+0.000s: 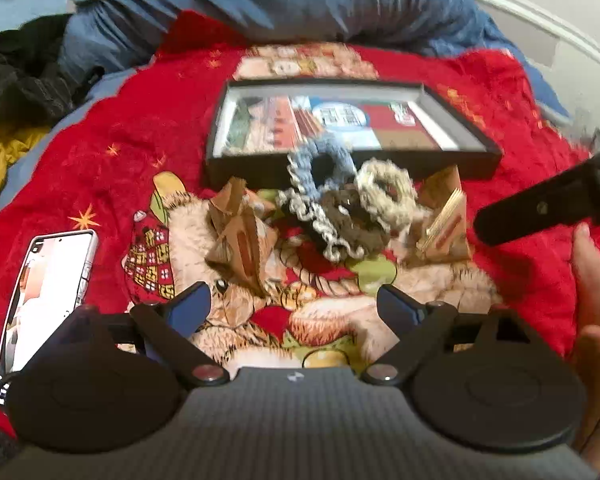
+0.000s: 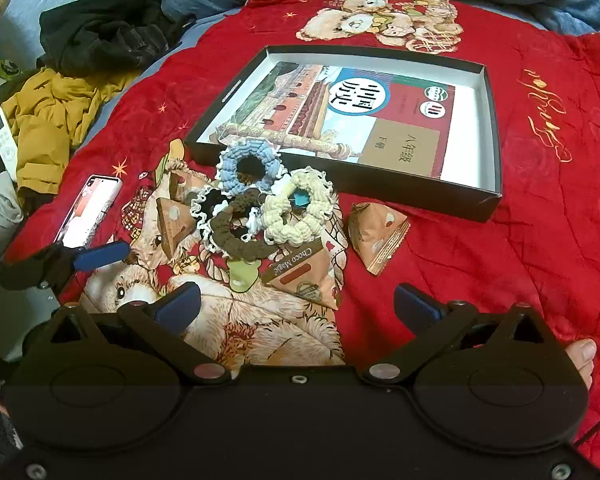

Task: Organize objects
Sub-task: 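Move both grippers toward the candy packets beside the scrunchies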

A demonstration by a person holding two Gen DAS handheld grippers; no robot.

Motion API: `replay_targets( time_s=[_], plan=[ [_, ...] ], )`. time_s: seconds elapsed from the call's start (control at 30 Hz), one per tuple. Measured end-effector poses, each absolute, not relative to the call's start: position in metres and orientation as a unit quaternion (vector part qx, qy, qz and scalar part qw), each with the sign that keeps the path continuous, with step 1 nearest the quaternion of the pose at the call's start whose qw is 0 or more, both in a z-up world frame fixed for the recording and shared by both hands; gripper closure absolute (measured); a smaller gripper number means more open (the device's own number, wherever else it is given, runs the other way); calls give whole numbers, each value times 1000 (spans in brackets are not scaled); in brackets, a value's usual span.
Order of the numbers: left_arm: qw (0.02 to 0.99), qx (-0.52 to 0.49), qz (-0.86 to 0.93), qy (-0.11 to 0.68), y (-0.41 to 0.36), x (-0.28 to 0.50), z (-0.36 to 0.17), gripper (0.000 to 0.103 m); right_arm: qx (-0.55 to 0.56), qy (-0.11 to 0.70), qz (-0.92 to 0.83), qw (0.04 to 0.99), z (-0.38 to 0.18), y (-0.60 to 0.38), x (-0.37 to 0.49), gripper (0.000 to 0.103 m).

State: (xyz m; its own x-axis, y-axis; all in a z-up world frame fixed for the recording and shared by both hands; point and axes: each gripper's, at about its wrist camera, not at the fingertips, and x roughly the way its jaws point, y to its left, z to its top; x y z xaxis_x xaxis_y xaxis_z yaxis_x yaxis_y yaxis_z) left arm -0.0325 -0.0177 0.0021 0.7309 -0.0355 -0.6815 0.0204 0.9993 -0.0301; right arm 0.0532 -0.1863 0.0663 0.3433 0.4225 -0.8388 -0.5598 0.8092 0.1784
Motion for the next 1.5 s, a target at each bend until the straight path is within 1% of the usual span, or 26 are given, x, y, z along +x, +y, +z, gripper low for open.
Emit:
replay_targets(
  time_s=[0.17,0.37,0.47,0.6,0.8,0.93,1.0,1.07,1.13,1.17,1.23,1.4,1.47,1.5],
  plan=[
    [937,-13,22,347,-15,-31,6,8,-62,486,296,820,68,-190,55,0],
    [924,-16,25,382,-11,-23,1,8,-57,485,291,823,67,-189,57,0],
    [923,-8,22,383,-13,-23,-1,11,-54,481,291,825,65,-187,58,0],
    [923,3,32,384,-15,-21,-4,19,-41,477,287,830,62,-185,63,0],
    [925,16,53,376,-13,-13,-7,21,-15,486,296,823,54,-181,68,7],
    [926,21,55,373,-12,-7,-8,22,-11,491,299,818,47,-179,70,17],
    [928,24,54,368,-13,-6,-8,23,1,497,297,815,43,-179,72,19],
    [929,27,55,365,-15,-4,-8,25,3,506,289,813,38,-179,74,20],
    [928,28,55,368,-15,-2,-10,31,5,508,287,812,35,-178,75,22],
    [926,28,56,373,-15,0,-11,33,6,509,285,812,33,-177,76,22],
    [921,26,58,384,-14,5,-14,40,7,511,285,811,31,-176,78,22],
    [918,22,67,391,-12,10,-20,41,10,503,289,815,28,-172,78,26],
    [917,21,67,392,-12,11,-19,44,17,502,286,816,27,-172,79,28],
    [917,20,66,392,-12,11,-20,51,23,503,284,816,26,-172,80,28]
  ],
)
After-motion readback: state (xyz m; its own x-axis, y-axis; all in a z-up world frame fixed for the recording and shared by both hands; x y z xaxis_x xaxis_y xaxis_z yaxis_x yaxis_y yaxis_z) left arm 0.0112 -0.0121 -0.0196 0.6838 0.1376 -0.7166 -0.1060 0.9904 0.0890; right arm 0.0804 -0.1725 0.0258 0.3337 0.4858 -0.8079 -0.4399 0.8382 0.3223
